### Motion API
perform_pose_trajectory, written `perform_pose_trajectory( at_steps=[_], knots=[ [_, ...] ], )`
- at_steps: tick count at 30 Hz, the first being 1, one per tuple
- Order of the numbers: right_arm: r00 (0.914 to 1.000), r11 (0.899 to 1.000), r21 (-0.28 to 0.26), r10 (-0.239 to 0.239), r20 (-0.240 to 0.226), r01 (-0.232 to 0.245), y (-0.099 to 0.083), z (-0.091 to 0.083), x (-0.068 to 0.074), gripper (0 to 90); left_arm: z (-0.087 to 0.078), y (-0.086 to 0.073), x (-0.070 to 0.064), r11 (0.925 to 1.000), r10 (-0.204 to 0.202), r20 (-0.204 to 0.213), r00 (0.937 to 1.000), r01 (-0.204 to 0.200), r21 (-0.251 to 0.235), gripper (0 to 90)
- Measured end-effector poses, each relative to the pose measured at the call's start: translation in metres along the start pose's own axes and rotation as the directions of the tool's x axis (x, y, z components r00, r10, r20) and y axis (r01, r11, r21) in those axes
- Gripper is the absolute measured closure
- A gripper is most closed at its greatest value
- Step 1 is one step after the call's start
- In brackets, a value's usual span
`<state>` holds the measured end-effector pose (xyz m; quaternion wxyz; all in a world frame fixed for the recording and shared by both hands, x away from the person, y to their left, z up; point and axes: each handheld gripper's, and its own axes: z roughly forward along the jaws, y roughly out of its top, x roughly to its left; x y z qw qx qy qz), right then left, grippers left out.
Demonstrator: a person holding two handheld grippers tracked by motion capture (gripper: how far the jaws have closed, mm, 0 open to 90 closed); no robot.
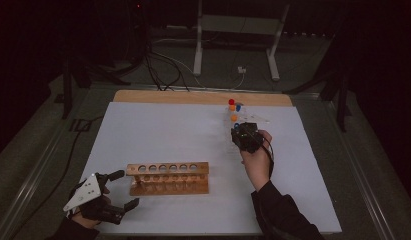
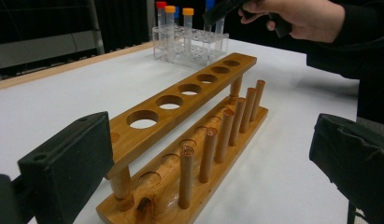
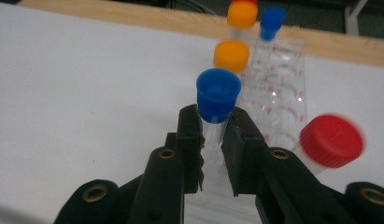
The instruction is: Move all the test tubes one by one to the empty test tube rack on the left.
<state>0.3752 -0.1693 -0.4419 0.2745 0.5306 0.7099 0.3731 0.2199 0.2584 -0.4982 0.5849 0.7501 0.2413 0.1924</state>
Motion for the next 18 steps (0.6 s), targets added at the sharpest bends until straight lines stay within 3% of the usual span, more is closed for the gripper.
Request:
perform_pose_trajectory(
  at_steps=[7, 10, 15, 18],
  knots=[
    [0.9986, 0.998, -0.045, -0.043, -0.031, 0.041, 0.013, -0.02, -0.003, 77.2, -0.004, 0.007, -0.002, 0.9998, -0.007, -0.012, 0.9999, 0.007, -0.017, 0.4],
    [0.9947, 0.997, -0.057, -0.062, -0.082, 0.058, 0.019, -0.03, -0.004, 77.3, -0.005, 0.012, -0.003, 0.9996, -0.016, -0.013, 0.9998, 0.016, -0.022, 0.4],
    [0.9872, 0.994, -0.067, -0.091, -0.131, 0.082, 0.022, -0.044, -0.003, 77.3, -0.004, 0.022, -0.005, 0.9996, -0.014, 0.019, 0.9997, 0.014, -0.022, 0.5],
    [0.9781, 0.99, -0.067, -0.13, -0.162, 0.12, 0.018, -0.056, 0.002, 77.3, 0.002, 0.035, -0.007, 0.9994, -0.01, 0.047, 0.9989, 0.011, -0.032, 0.5]
  ],
)
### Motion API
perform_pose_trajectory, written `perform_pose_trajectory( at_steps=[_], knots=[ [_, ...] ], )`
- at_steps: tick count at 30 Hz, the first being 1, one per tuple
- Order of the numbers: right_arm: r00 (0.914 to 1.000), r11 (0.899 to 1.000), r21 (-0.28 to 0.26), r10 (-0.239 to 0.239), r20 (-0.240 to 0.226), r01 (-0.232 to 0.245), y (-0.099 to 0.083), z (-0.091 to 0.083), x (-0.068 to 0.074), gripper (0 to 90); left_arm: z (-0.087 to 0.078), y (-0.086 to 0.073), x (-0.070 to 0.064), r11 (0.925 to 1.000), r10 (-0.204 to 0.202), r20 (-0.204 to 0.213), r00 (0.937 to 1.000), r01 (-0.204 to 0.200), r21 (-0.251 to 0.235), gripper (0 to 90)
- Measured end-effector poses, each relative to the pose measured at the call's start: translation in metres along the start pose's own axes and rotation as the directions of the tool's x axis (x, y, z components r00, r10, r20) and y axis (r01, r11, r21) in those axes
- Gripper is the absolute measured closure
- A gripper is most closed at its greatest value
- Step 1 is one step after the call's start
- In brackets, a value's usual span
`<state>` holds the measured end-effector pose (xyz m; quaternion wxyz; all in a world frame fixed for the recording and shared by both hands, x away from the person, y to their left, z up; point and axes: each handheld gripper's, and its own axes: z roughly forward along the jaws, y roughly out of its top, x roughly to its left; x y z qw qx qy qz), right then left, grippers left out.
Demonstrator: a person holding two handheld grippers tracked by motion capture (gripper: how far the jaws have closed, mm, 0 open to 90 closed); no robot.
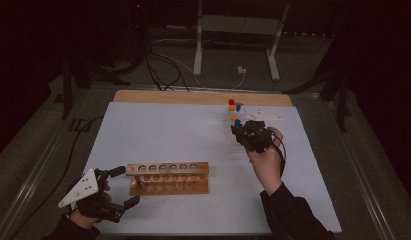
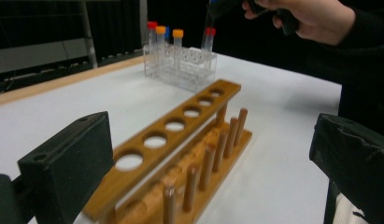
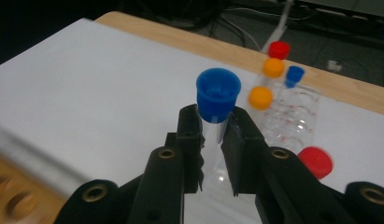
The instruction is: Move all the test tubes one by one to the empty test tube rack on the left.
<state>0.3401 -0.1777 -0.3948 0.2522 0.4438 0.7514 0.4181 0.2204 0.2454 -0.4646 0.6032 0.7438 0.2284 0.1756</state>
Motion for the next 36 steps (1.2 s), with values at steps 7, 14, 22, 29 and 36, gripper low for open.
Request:
perform_pose_trajectory(
  at_steps=[7, 14, 22, 29, 36],
  knots=[
    [0.9949, 0.997, 0.039, -0.057, -0.083, 0.06, -0.02, -0.016, 0.014, 77.2, 0.028, 0.032, -0.004, 0.9994, -0.005, 0.053, 0.9986, 0.004, 0.036, 0.6],
    [0.9895, 0.993, 0.069, -0.083, -0.118, 0.091, -0.045, -0.033, 0.02, 77.2, 0.064, 0.065, -0.015, 0.9992, -0.007, 0.178, 0.984, -0.001, 0.04, 0.5],
    [0.9852, 0.994, 0.063, -0.079, -0.152, 0.089, -0.06, -0.052, 0.027, 77.2, 0.116, 0.097, -0.027, 0.9965, 0.004, 0.237, 0.9714, -0.024, 0.08, 0.6],
    [0.9795, 0.994, 0.041, -0.095, -0.178, 0.104, -0.062, -0.06, 0.034, 77.2, 0.161, 0.114, -0.046, 0.9936, 0.028, 0.28, 0.9595, -0.058, 0.097, 3.8],
    [0.9769, 0.994, 0.039, -0.095, -0.191, 0.105, -0.063, -0.062, 0.036, 77.2, 0.192, 0.118, -0.059, 0.9896, 0.057, 0.292, 0.9546, -0.093, 0.111, 17.4]
  ],
)
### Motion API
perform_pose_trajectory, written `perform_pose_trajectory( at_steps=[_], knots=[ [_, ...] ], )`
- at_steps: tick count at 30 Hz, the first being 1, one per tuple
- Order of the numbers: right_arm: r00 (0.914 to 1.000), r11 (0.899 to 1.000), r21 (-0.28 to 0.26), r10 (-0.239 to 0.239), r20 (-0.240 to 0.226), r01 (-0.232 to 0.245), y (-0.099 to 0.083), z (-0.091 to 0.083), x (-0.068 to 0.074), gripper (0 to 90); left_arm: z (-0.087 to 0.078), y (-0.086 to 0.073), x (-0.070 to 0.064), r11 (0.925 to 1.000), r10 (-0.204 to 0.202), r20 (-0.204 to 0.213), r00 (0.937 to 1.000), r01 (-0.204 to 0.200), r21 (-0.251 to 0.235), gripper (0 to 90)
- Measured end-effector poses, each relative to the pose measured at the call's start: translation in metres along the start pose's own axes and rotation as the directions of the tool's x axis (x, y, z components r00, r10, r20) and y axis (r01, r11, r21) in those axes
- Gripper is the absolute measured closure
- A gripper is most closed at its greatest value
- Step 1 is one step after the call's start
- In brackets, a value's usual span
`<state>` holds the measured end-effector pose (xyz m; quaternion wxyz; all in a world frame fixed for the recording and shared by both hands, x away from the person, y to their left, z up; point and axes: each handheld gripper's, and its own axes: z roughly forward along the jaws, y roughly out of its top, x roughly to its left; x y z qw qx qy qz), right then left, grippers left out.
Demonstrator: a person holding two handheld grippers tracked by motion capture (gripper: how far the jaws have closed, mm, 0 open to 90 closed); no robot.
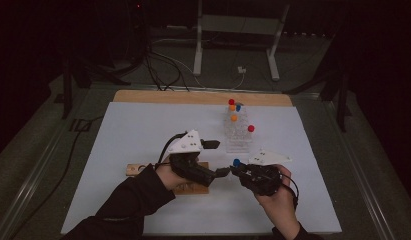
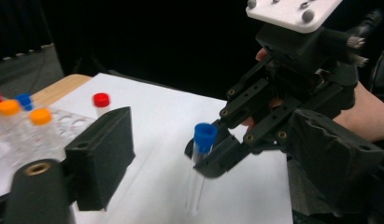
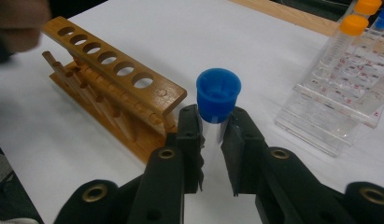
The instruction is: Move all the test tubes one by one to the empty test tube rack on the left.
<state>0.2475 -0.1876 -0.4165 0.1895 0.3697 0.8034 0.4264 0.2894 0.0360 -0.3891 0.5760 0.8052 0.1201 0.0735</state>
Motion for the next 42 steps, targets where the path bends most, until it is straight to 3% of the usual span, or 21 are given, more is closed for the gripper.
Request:
perform_pose_trajectory(
  at_steps=[13, 22, 30, 35, 42],
  knots=[
    [1.0, 1.0, -0.011, -0.004, 0.004, 0.004, 0.001, -0.002, 0.0, 77.2, 0.03, 0.0, 0.0, 0.9977, 0.023, -0.002, 0.9997, -0.023, 0.063, 53.2],
    [0.9998, 1.0, -0.01, -0.012, 0.012, 0.012, 0.0, -0.003, -0.002, 77.2, 0.037, 0.0, -0.001, 0.9946, 0.037, 0.013, 0.9992, -0.038, 0.097, 74.1],
    [0.9996, 1.0, -0.019, -0.012, 0.024, 0.012, 0.001, -0.005, -0.003, 77.1, 0.039, 0.004, -0.005, 0.992, 0.074, -0.015, 0.9971, -0.072, 0.104, 77.2],
    [0.9996, 0.998, -0.059, -0.007, 0.027, 0.008, 0.001, -0.008, -0.004, 75.2, 0.036, 0.011, -0.004, 0.9933, 0.08, -0.028, 0.9964, -0.077, 0.086, 77.6],
    [0.9993, 0.996, -0.088, 0.009, 0.036, -0.006, 0.002, -0.012, -0.007, 52.6, 0.014, 0.023, 0.004, 0.9972, 0.068, -0.074, 0.9949, -0.066, 0.035, 77.6]
  ],
)
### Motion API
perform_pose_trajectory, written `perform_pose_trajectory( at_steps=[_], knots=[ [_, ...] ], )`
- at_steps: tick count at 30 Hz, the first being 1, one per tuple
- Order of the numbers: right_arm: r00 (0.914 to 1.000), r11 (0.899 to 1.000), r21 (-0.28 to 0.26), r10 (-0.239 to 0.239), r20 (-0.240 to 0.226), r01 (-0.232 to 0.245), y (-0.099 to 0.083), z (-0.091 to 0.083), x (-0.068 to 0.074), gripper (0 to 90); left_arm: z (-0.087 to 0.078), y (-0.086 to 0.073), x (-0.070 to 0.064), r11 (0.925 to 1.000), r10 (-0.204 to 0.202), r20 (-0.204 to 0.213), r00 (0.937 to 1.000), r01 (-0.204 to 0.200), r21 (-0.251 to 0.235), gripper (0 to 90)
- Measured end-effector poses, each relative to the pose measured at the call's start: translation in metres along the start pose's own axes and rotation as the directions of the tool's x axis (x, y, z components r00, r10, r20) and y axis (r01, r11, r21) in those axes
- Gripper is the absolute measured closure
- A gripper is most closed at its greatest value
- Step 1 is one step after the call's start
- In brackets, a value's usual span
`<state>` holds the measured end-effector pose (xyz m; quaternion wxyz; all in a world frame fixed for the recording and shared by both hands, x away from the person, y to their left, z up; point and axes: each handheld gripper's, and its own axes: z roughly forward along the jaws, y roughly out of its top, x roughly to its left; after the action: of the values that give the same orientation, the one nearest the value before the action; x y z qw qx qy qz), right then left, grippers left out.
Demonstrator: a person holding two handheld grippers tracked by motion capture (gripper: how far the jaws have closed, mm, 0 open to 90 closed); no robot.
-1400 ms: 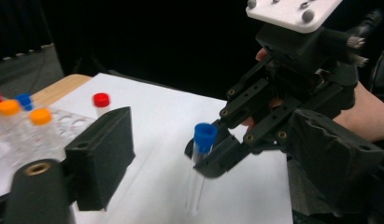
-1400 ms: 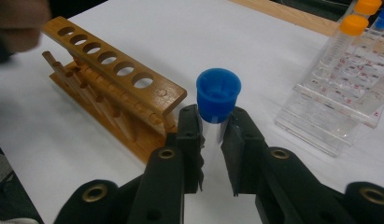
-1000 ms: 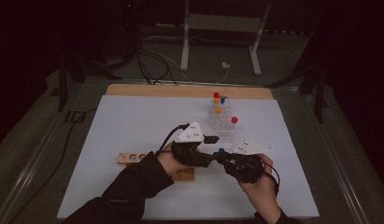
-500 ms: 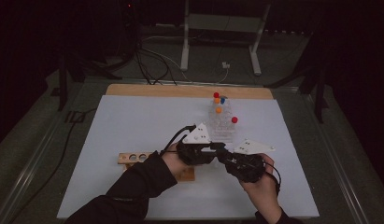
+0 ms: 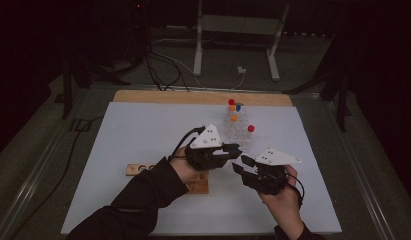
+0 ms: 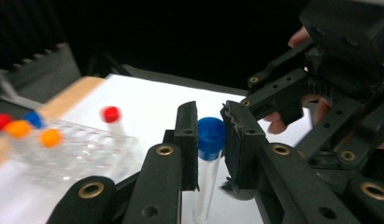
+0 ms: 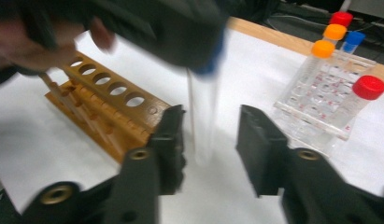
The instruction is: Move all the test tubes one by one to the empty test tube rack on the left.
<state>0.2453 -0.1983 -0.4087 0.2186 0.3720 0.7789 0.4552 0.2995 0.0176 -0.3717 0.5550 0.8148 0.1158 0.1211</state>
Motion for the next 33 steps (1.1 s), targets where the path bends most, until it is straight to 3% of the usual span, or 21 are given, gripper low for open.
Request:
perform_pose_trajectory(
  at_steps=[6, 8, 13, 15, 29, 33],
  knots=[
    [0.9995, 0.999, -0.017, 0.031, 0.006, -0.031, -0.001, 0.0, -0.005, 31.7, -0.03, 0.004, 0.009, 0.9996, -0.005, -0.067, 0.9977, 0.004, -0.028, 77.6],
    [0.9991, 0.999, -0.023, 0.04, 0.016, -0.04, -0.001, 0.0, -0.006, 29.1, -0.036, 0.004, 0.011, 0.9995, -0.007, -0.077, 0.997, 0.005, -0.03, 77.6],
    [0.9973, 0.998, -0.041, 0.051, 0.053, -0.048, 0.0, -0.001, -0.007, 9.7, -0.061, -0.002, 0.018, 0.9987, -0.033, -0.14, 0.9896, 0.028, -0.042, 77.6],
    [0.9984, 0.998, -0.043, 0.048, 0.03, -0.046, 0.0, -0.001, -0.007, 0.0, -0.066, -0.006, 0.019, 0.9988, -0.035, -0.163, 0.986, 0.029, -0.039, 77.6],
    [0.9985, 0.998, -0.044, 0.051, 0.02, -0.051, -0.004, -0.003, -0.012, 0.0, -0.071, -0.051, 0.019, 0.9953, -0.097, -0.196, 0.9758, 0.095, -0.021, 77.6],
    [0.9991, 0.994, -0.106, 0.041, -0.01, -0.042, -0.004, -0.005, -0.016, 0.0, -0.07, -0.064, 0.02, 0.9918, -0.128, -0.195, 0.9725, 0.125, -0.026, 77.6]
  ],
)
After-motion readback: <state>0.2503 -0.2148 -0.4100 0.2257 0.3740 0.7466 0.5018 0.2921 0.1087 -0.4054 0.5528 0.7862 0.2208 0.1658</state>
